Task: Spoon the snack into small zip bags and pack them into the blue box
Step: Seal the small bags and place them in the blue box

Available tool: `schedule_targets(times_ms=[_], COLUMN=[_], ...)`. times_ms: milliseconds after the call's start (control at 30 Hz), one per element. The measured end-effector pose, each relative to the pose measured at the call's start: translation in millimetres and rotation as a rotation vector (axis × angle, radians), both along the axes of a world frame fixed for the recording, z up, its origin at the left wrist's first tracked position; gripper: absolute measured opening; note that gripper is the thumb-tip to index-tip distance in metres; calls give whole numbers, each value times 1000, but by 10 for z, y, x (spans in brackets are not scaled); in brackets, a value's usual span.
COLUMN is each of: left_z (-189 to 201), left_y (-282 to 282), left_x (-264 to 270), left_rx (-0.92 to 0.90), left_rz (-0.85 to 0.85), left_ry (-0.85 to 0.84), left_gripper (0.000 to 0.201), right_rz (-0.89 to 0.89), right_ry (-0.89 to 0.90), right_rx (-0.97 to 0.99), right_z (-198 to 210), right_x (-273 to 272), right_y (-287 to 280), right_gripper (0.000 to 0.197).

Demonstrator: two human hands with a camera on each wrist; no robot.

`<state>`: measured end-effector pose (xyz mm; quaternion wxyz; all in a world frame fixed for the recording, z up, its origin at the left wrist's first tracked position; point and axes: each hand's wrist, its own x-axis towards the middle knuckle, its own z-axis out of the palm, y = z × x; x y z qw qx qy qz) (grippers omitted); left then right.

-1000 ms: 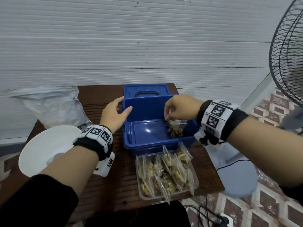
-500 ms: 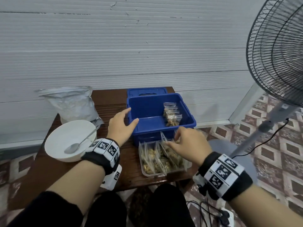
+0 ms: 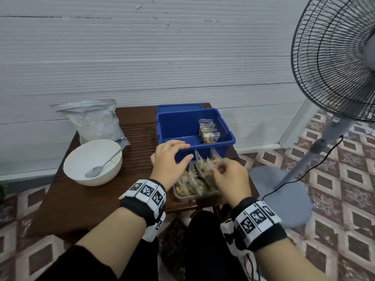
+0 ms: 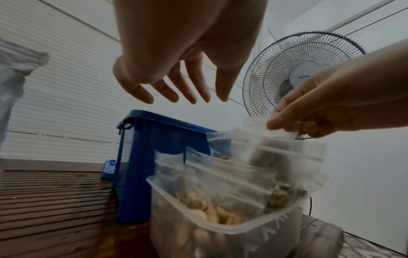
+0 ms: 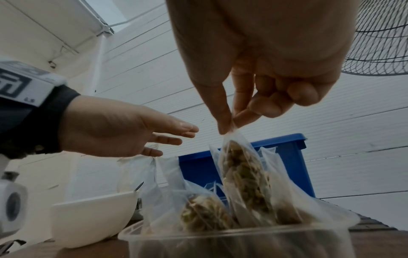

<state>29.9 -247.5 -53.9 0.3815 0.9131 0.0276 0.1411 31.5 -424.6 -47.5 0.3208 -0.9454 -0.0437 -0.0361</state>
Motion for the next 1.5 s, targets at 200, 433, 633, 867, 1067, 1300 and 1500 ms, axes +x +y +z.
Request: schedule_targets(times_ms=[200,433,633,867,1067,1300,1500], left_z=[-18,31,23,63,48,76,86], left_y=[-114,-143,-128,-144,-138,-154,-119], left_x=[-11,-28,-59,-56,-51,-85,-75], left_rx=[-21,-180,-220,-286,-263,-349,-336], left_rz=[-133,-133,-100,-139,-115,-138,-98], left_ry=[50,7,-41,-14,-36,-2,17], left_gripper=[26,23,25,10,17,10,8], right_rz=[21,121,83,73,162,162,193], right_ry=[-83,-102,-69,-172,-160,-157,-100], right_rx=[159,274,433,518,602,607,582], right_z=[26,92,97,101,99,77,100], right_x=[11,48,40,38,34,44,48], right_y=[-6,13,14,36,39,40,1], right_gripper=[17,7,19,38,32,38,31])
